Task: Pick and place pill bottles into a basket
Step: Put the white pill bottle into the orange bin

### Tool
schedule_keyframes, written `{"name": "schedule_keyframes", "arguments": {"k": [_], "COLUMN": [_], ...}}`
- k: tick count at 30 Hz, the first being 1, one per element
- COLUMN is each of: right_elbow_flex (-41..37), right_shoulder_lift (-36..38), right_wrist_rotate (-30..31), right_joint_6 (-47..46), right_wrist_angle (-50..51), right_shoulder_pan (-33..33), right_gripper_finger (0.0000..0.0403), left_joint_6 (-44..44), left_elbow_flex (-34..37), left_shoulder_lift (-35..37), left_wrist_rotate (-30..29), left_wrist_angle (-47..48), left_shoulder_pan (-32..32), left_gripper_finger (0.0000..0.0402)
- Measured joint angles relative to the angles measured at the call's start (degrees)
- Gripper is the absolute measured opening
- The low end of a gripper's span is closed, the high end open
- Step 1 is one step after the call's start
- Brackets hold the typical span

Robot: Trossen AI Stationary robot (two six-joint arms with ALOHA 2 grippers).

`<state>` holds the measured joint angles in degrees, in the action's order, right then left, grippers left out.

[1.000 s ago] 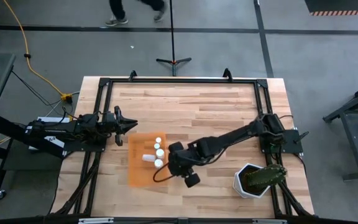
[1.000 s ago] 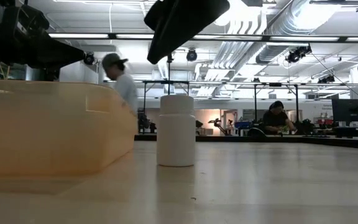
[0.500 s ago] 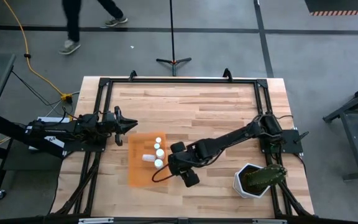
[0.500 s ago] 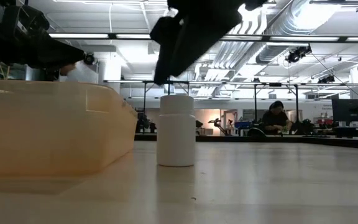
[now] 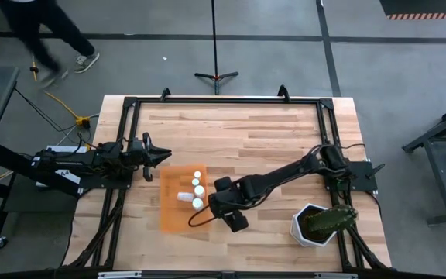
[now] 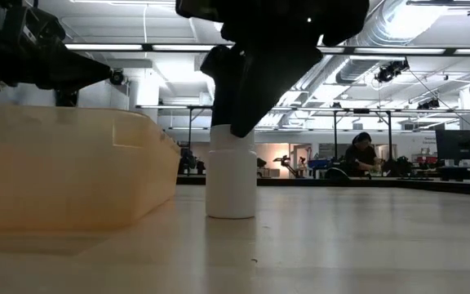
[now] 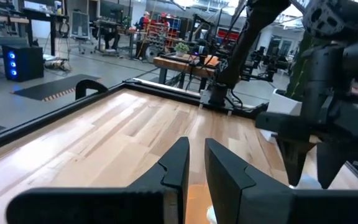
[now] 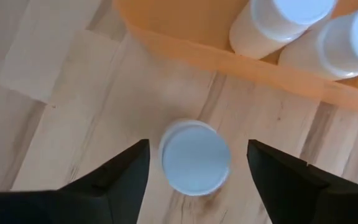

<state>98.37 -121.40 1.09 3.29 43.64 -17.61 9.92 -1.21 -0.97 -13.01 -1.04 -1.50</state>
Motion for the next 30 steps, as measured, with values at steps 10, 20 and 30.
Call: {"name": "schedule_keyframes", "arguments": {"k": [10,20,30], "right_elbow_flex": [0.0,0.0,8.4], "right_shoulder_lift": [-0.9,-1.2,-0.4], "right_wrist_rotate": [-1.7,-2.0,3.3], "right_joint_6": [1.2,1.1,3.2], "right_wrist_angle": [-0.6,0.5,2.0], "right_shoulder_pan": [0.0,0.0,-1.0], "right_gripper_finger": [0.0224,0.0148,0.016], "left_joint_6": [0.5,0.5,0.5], "left_elbow_flex": [0.0,0.0,0.0], "left_shoulder_lift": [0.0,0.0,0.0], "left_wrist_rotate": [0.0,0.0,0.0], "left_wrist_angle": [0.0,0.0,0.0], "left_shoulder_pan": [0.0,0.0,0.0], "left_gripper_finger": [0.0088,0.0088,0.0088]}}
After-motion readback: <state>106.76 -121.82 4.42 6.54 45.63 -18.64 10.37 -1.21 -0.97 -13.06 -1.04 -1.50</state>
